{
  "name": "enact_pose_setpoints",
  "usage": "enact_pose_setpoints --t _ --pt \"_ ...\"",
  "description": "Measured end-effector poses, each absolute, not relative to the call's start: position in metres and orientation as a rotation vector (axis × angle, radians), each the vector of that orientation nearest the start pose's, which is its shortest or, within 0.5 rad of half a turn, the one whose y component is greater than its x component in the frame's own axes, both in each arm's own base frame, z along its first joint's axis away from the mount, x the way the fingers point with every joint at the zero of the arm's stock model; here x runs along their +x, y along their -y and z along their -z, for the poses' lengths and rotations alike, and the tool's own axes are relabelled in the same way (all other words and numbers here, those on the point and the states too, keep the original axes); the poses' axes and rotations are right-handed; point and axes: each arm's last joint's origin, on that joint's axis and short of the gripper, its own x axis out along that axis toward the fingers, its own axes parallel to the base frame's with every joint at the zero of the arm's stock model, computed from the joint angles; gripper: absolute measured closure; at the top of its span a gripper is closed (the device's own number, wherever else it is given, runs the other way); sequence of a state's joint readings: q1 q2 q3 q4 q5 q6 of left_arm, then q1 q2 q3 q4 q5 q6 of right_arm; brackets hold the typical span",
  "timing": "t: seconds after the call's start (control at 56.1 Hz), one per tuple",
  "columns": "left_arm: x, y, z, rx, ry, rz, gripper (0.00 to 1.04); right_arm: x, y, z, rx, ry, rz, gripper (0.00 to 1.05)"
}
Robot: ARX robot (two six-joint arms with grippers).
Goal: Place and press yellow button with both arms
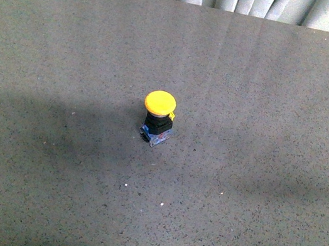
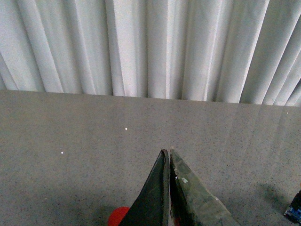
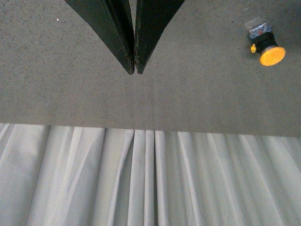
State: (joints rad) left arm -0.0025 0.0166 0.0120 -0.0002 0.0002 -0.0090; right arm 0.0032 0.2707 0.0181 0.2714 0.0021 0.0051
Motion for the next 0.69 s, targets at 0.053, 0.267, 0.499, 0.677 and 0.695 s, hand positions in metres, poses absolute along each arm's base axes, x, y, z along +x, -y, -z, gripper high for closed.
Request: enact_pose_setpoints --t 0.053,0.267,0.499,0.677,0.695 --pt "0.098 0.0 -0.166 -0.009 -0.005 0.003 1.03 0.113 0.0 -0.173 0.005 0.019 -0.001 1.03" --pt "0.098 0.0 -0.166 -0.009 -0.005 0.003 1.03 0.109 0.0 -0.172 0.005 0.019 -0.001 1.03" --pt "0.098 0.0 -0.166 -0.009 -0.005 0.003 1.03 0.097 0.0 -0.169 0.005 0.013 -0.002 1.03" --pt "0.098 0.0 -0.166 -0.01 -0.005 0.003 1.03 0.097 0.0 -0.169 0.005 0.014 -0.001 1.03" --pt "0.098 0.0 -0.166 -0.009 -0.005 0.003 1.0 0.097 0.0 -0.169 0.005 0.014 -0.001 1.03"
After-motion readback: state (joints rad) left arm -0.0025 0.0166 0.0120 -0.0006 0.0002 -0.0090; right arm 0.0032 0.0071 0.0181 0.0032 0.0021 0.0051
